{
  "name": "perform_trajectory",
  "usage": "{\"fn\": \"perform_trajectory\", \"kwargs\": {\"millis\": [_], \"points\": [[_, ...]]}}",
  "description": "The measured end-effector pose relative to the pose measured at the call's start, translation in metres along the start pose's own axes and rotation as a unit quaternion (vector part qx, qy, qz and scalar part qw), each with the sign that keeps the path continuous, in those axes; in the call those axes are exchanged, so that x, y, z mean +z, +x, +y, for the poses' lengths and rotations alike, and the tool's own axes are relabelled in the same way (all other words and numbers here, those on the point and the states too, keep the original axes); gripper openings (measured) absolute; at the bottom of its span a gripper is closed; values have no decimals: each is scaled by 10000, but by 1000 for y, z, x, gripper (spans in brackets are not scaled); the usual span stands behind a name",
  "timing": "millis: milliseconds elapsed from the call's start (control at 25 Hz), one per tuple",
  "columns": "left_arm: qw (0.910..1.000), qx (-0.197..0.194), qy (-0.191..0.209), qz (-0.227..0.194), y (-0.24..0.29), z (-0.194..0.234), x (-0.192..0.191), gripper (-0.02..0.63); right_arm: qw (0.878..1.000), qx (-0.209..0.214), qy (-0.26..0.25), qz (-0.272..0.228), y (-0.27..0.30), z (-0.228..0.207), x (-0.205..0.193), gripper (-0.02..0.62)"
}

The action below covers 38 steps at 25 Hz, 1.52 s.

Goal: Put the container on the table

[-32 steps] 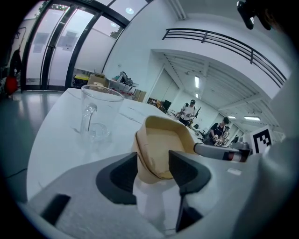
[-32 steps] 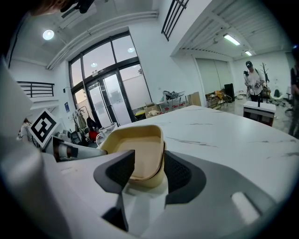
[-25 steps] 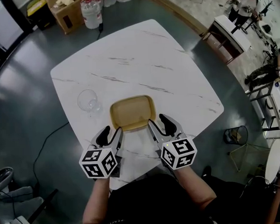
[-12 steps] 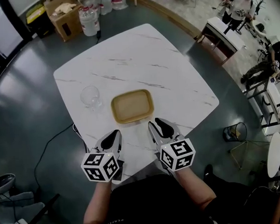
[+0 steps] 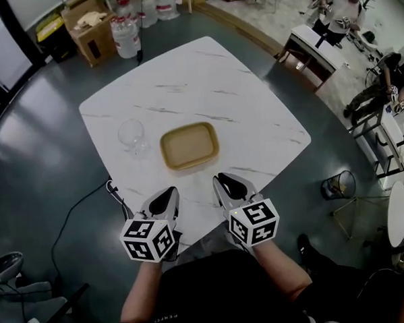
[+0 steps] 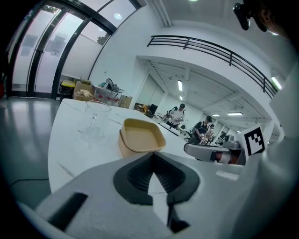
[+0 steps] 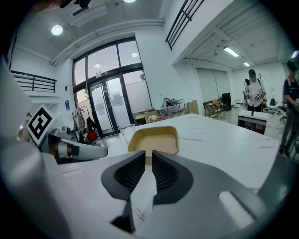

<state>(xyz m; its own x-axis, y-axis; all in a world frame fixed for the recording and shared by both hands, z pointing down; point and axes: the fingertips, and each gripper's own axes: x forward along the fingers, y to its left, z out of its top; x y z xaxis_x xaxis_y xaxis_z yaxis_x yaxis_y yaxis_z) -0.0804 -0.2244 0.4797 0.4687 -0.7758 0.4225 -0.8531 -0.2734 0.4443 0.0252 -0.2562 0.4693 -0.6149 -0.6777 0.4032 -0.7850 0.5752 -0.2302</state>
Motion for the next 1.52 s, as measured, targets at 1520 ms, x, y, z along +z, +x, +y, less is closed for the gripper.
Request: {"fn": "perform_trajectory", "kwargs": {"millis": [1520], "points": [[9987,-401,224,232,-32,-29,-41,-6,9979,36,314,573,-37,38,-52,-2]]}}
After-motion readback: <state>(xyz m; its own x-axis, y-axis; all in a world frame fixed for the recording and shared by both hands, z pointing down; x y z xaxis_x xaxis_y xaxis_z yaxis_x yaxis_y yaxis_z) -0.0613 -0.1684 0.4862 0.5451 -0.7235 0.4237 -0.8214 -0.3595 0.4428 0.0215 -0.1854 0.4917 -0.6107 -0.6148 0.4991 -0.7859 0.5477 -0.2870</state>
